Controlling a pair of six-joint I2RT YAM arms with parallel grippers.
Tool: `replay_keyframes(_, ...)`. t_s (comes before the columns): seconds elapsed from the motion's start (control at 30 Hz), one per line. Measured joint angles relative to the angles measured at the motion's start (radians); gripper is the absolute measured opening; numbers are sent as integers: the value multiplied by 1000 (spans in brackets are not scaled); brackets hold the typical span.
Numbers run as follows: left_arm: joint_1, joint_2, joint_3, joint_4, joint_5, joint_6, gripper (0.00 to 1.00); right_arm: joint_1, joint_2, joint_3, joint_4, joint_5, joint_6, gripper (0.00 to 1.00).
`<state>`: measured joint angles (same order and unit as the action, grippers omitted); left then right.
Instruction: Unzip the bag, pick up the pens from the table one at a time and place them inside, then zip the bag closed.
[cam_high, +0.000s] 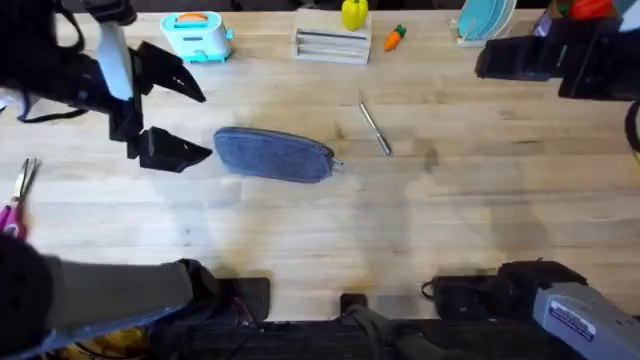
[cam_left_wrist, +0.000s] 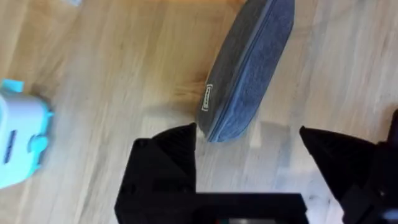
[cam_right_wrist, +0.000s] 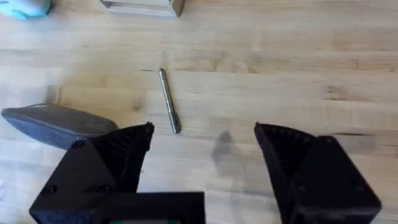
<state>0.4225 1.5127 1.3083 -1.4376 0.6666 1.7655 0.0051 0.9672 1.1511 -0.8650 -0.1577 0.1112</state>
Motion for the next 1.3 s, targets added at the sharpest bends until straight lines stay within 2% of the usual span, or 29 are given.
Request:
replay_keyframes(0.27,0,174,0,5,23,99,993,0,0,0,0,0,0,998)
replay_keyframes(0.3,0,212,0,21,24,133,993,0,0,0,0,0,0,998)
replay_keyframes(0.4,0,245,0,39,25,151,993,0,0,0,0,0,0,998)
replay_keyframes(0.87,0,274,0,55,26,168,993,0,0,0,0,0,3,997)
replay_keyframes(1.03,0,274,0,55,26,170,993,0,0,0,-4,-2,54,998)
replay_keyframes(1.13,0,274,0,61,26,170,993,0,12,0,-4,-49,98,998)
replay_keyframes(1.17,0,274,0,62,26,170,993,13,48,0,-7,-114,123,998)
replay_keyframes(1.3,0,274,0,62,26,170,993,72,108,0,-8,-156,135,998)
